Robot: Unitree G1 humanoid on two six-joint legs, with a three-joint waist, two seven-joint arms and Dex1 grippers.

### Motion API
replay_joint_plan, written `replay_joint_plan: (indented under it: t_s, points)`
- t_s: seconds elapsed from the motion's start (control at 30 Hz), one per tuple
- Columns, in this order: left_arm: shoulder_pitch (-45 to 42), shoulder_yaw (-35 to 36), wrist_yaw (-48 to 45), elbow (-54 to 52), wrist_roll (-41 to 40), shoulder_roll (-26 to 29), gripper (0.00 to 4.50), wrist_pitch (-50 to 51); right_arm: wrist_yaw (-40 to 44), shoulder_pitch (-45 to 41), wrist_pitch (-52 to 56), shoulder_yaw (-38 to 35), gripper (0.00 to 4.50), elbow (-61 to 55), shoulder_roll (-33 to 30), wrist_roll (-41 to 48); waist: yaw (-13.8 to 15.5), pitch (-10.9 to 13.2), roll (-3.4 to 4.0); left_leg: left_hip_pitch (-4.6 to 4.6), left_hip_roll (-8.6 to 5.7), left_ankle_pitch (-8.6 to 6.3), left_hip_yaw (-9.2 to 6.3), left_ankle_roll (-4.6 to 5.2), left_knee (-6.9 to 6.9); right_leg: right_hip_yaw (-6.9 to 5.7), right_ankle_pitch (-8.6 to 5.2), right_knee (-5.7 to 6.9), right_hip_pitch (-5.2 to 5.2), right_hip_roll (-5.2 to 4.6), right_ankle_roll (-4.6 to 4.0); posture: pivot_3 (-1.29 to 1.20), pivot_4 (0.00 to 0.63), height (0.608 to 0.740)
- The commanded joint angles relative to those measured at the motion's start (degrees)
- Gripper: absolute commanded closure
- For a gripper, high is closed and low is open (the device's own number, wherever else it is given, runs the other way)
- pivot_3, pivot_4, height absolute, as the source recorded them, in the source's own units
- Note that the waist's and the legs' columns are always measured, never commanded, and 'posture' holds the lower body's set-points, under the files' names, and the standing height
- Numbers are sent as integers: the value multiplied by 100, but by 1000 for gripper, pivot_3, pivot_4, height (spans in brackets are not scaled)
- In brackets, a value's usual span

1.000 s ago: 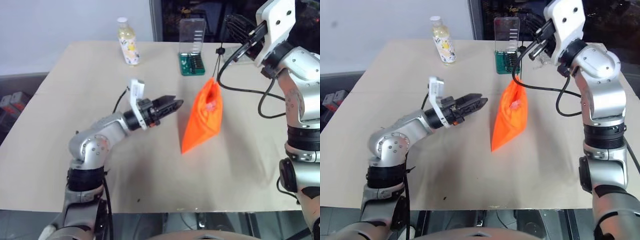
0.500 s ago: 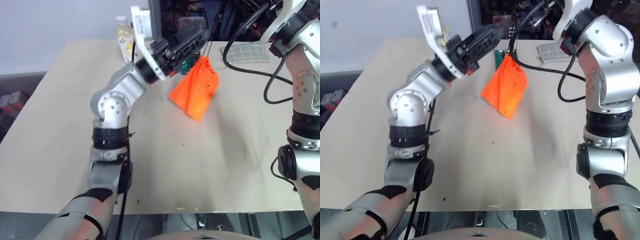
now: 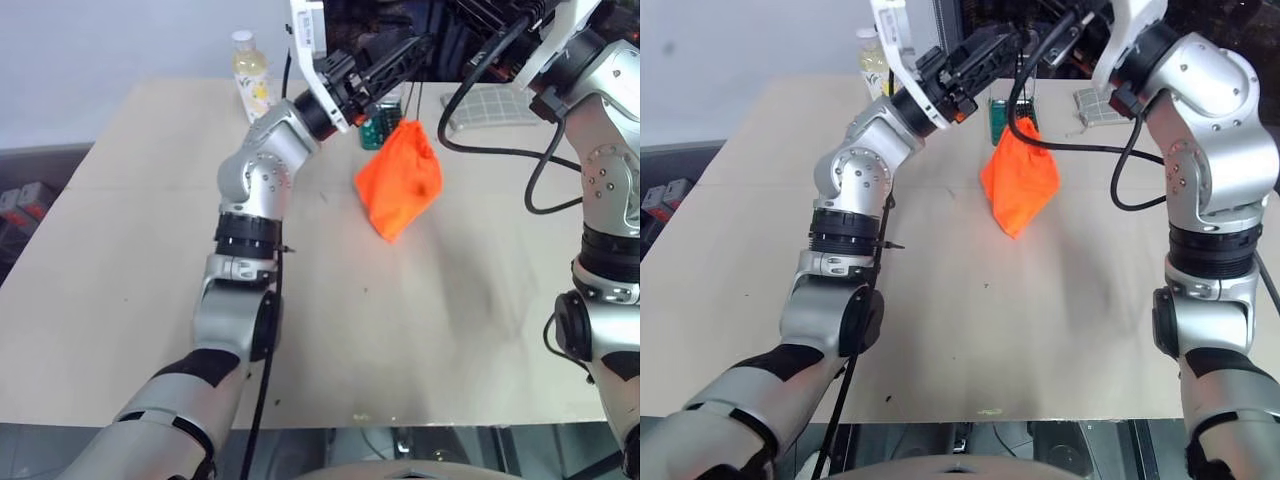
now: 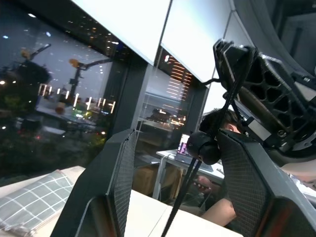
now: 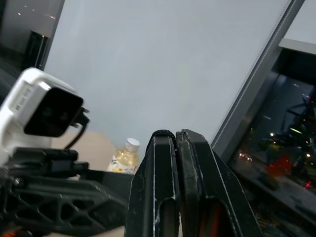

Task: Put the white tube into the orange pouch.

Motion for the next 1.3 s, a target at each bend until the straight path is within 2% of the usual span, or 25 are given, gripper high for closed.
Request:
replay_joint_plan:
  t_s: [0.03, 0.2, 0.3, 0.33, 0.43, 0.77, 1.3]
  points:
    - [-240, -2, -284, 29, 54, -83, 1834, -129, 20, -33, 63, -111, 4500, -332, -67, 135, 0, 0, 0, 0, 0, 0, 0, 0, 0, 0, 0, 0, 0, 0, 0, 0, 150, 740]
    - [-276, 25, -423, 58, 68, -177, 1834, -101, 14, -28, 137, -124, 4500, -387, -63, 176, -3, 0, 0, 0, 1, 0, -1, 0, 0, 0, 0, 1, 0, 0, 0, 0, 150, 740]
    - [-318, 83, -436, 102, 85, -210, 2629, -109, 13, -18, 149, -121, 4500, -396, -66, 176, 0, 0, 0, 0, 1, 0, -2, 0, 2, 0, 0, 1, 0, 0, 0, 0, 150, 740]
    - [-327, 102, -437, 113, 81, -219, 3328, -110, 14, -12, 148, -119, 4500, -398, -67, 174, 0, 0, 0, 0, 1, 0, -2, 0, 2, 0, 0, 1, 0, 0, 0, 0, 150, 740]
    - [-334, 120, -462, 140, 89, -233, 4275, -110, 18, -2, 133, -113, 4500, -383, -68, 162, -3, 0, 0, 0, 1, 0, -1, 0, 2, 0, 0, 2, 0, 0, 0, 0, 150, 740]
    - [4, 32, -386, -148, 183, -213, 4278, -38, -21, -55, 121, -198, 4500, -356, -67, 196, -6, 0, 0, 0, 2, 0, -2, 0, 2, 0, 0, 4, 0, 0, 0, 0, 150, 740]
    - [958, -604, -446, -168, 1164, -78, 4278, -329, -495, -542, 99, -572, 4500, -114, 61, 575, -3, -1, 1, 0, 1, 0, -1, 0, 3, 1, 0, 7, -1, 0, 0, 0, 150, 740]
